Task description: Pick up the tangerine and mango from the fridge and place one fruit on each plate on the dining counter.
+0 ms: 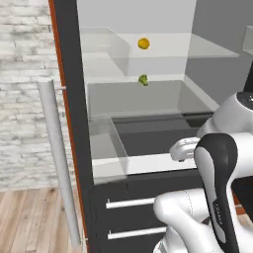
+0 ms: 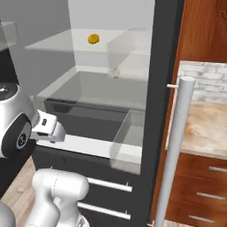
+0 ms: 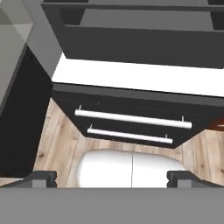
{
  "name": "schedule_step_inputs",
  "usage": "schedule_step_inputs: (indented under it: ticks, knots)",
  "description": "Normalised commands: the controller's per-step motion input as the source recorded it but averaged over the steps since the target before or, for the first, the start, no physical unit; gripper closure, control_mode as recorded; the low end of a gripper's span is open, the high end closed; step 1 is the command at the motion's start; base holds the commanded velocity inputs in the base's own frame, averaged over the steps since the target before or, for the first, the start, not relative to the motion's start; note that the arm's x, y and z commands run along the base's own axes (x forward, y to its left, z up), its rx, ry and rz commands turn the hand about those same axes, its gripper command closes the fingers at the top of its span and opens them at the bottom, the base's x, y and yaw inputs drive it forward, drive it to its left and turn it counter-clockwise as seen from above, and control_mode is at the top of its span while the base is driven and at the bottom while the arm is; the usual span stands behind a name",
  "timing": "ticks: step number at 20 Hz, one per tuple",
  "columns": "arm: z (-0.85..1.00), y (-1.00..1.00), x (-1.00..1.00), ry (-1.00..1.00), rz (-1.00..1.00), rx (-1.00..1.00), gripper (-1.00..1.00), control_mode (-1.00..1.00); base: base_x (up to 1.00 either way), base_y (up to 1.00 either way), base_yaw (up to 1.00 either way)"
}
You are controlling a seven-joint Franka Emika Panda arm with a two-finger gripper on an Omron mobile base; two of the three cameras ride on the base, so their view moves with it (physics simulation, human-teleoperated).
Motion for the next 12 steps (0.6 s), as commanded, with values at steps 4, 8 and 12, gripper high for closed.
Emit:
schedule_step_inputs:
  ticks: [4,8,12]
  knots:
    - [0.0,0.0,0.0,0.0,0.0,0.0,-1.0,1.0,0.65,-0.03,-0.04]
    - [0.0,0.0,0.0,0.0,0.0,0.0,-1.0,1.0,0.07,0.08,-0.46]
    - [0.0,0.0,0.0,0.0,0.0,0.0,-1.0,1.0,0.44,0.12,-0.47]
